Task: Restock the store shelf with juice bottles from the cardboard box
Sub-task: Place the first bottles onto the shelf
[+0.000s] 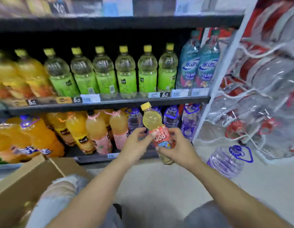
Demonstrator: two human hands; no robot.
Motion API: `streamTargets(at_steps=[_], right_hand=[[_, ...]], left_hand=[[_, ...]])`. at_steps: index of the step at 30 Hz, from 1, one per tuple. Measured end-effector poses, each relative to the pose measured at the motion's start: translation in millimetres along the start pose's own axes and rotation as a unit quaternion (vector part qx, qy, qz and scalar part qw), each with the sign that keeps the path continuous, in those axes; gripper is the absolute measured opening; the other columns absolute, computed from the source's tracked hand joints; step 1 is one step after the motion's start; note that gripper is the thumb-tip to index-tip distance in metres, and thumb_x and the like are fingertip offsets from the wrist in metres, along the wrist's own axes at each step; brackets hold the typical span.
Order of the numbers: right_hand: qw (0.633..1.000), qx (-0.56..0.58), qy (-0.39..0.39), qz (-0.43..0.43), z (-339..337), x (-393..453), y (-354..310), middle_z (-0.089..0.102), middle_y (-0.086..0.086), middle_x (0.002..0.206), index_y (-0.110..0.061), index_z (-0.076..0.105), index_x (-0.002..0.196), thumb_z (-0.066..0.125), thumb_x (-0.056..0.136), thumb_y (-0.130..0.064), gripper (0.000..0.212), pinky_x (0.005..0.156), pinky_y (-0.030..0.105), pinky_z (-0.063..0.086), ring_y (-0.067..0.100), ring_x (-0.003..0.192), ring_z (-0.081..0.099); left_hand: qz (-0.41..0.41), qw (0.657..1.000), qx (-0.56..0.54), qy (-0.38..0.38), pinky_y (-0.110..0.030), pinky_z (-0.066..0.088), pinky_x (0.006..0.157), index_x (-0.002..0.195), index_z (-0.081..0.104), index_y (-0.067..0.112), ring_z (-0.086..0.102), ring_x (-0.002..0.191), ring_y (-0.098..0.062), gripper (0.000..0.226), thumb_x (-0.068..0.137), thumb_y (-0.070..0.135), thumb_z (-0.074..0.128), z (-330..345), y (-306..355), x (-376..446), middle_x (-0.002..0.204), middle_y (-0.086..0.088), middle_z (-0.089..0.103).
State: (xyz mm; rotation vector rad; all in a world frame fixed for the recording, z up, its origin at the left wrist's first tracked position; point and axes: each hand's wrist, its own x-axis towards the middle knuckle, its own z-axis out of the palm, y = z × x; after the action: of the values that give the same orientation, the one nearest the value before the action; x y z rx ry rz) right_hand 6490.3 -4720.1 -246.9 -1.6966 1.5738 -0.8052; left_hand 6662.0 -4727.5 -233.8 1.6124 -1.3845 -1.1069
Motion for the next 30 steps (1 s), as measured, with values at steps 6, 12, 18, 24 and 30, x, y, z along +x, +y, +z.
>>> streamTargets(at_steps=[6,12,18,24,30], right_hand=[[0.982,0.049,0.115,-0.139,-91,-32,-135,0.065,-0.02,0.089,-0.043,0.042,0.109,0.081,0.061,-0.045,0.061,0.073,0.017,0.052,-0.011,0.078,0.063],[0.949,0.095,0.186,-0.236,-168,-51,-240,0.064,-0.016,0.099,-0.038,0.047,0.112,0.081,0.072,-0.031,0.053,0.073,0.019,0.05,-0.002,0.087,0.063],[0.927,0.088,0.247,-0.27,-205,-25,-292,0.062,-0.02,0.095,-0.043,0.046,0.096,0.082,0.069,-0.032,0.047,0.063,0.011,0.043,-0.007,0.081,0.061],[0.928,0.119,0.261,-0.237,-213,42,-297,0.066,-0.015,0.094,-0.034,0.052,0.108,0.084,0.066,-0.034,0.053,0.073,0.024,0.055,-0.003,0.083,0.063],[0.928,0.113,0.273,-0.226,-213,132,-302,0.065,-0.016,0.099,-0.041,0.048,0.103,0.082,0.067,-0.039,0.049,0.077,0.027,0.054,0.0,0.088,0.063]], left_hand=[[0.223,0.973,0.019,0.049,-0.018,0.048,0.083,0.11,0.058,0.028,0.059,0.094,0.002,0.031,0.083,0.041,0.066,-73,150,-55,0.103,0.015,0.063],[0.362,0.894,0.204,0.165,-0.019,0.039,0.09,0.128,0.054,0.027,0.055,0.111,-0.005,0.046,0.086,0.045,0.062,-139,248,-86,0.122,0.013,0.058],[0.379,0.829,0.35,0.217,-0.033,0.04,0.103,0.137,0.044,0.024,0.044,0.127,-0.014,0.054,0.089,0.045,0.055,-181,299,-64,0.136,0.007,0.05],[0.35,0.79,0.448,0.23,-0.03,0.044,0.095,0.14,0.039,0.026,0.044,0.125,-0.014,0.053,0.091,0.044,0.05,-191,314,-2,0.138,0.008,0.046],[0.35,0.798,0.426,0.245,-0.025,0.043,0.092,0.133,0.046,0.026,0.047,0.12,-0.01,0.05,0.093,0.055,0.041,-193,301,87,0.131,0.012,0.051]])
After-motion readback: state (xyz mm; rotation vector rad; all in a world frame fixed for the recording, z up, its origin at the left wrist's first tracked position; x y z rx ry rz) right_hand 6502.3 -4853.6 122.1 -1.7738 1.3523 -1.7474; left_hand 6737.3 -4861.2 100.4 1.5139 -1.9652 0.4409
